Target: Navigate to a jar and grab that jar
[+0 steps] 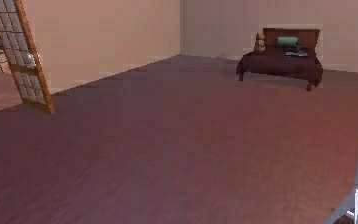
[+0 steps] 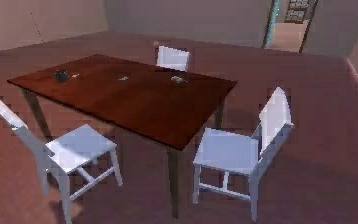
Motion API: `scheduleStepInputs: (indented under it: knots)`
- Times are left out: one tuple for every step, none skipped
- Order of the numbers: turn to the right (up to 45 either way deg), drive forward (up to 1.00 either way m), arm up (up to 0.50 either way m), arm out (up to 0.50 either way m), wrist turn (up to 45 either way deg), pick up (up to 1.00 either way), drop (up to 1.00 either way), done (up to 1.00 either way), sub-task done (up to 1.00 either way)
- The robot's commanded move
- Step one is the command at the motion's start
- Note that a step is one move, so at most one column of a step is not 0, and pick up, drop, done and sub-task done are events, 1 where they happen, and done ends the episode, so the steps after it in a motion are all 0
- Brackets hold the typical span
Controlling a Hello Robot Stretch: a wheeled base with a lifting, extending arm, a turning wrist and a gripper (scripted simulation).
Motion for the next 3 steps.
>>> scheduleStepInputs:
  knots:
    - [45.0, 0.00, 0.00, 0.00, 0.0, 0.00, 0.00, 0.00, 0.00]
    - [45.0, 0.00, 0.00, 0.00, 0.0, 0.00, 0.00, 0.00, 0.00]
    - [45.0, 0.00, 0.00, 0.00, 0.0, 0.00, 0.00, 0.00, 0.00]
